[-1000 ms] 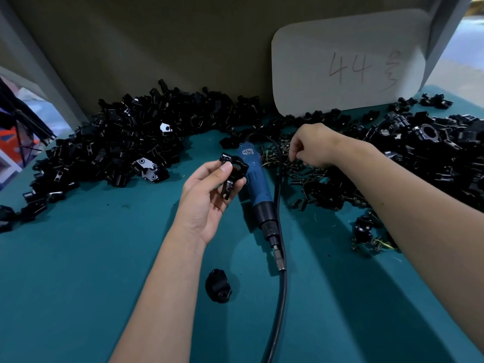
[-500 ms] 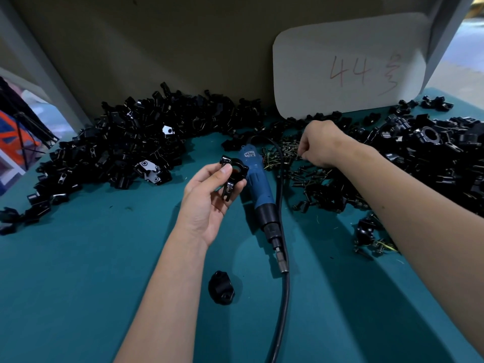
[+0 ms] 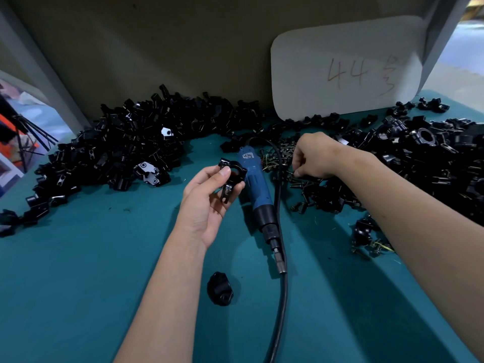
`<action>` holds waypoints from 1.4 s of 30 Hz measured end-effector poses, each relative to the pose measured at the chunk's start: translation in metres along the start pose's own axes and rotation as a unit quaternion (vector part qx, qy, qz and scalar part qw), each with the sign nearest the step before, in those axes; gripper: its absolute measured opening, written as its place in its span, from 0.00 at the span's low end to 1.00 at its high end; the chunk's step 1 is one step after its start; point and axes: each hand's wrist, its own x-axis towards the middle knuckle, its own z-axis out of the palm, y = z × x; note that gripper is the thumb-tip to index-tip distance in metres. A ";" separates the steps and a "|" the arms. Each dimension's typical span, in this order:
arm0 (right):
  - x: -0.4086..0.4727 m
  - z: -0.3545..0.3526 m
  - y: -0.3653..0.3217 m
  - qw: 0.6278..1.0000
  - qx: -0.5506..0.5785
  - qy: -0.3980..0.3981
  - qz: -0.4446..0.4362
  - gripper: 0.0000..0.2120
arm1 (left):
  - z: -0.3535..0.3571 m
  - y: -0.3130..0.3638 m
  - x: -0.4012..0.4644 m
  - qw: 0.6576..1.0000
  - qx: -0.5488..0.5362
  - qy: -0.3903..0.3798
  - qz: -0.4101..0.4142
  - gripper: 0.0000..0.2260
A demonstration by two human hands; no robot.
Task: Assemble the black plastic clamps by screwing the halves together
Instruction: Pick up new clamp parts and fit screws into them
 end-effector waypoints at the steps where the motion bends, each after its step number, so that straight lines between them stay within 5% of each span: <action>1: -0.001 -0.002 0.001 1.000 -0.001 0.003 0.004 0.02 | -0.001 0.000 0.000 1.000 -0.001 0.001 0.000 0.03; 15: -0.014 0.001 -0.033 0.997 -0.045 -0.053 -0.040 0.11 | 0.000 -0.003 0.002 1.000 -0.001 0.003 -0.004 0.03; 21: -0.019 0.000 -0.019 0.996 0.067 -0.050 0.014 0.03 | -0.001 -0.001 0.001 1.000 -0.006 0.003 -0.004 0.05; 23: -0.019 0.000 -0.012 0.991 0.123 0.007 0.042 0.05 | -0.001 -0.001 0.002 1.000 -0.008 0.004 -0.003 0.05; 26: -0.027 0.000 -0.014 0.923 0.367 0.111 0.047 0.09 | -0.001 -0.002 0.003 1.000 -0.009 0.001 -0.001 0.05; 29: -0.041 0.005 -0.037 0.746 0.664 0.052 -0.015 0.07 | -0.001 -0.002 0.003 1.000 -0.013 -0.003 -0.001 0.07; 31: -0.047 0.013 -0.051 0.673 0.737 0.014 -0.057 0.07 | -0.001 -0.002 0.003 1.000 -0.015 -0.004 0.001 0.07; 36: -0.052 0.030 -0.064 0.608 0.786 -0.017 -0.109 0.11 | -0.002 -0.001 0.003 1.000 -0.013 -0.007 0.003 0.03; 42: -0.055 0.037 -0.069 0.621 0.775 -0.013 -0.117 0.04 | -0.001 0.001 0.001 1.000 -0.014 -0.005 -0.003 0.05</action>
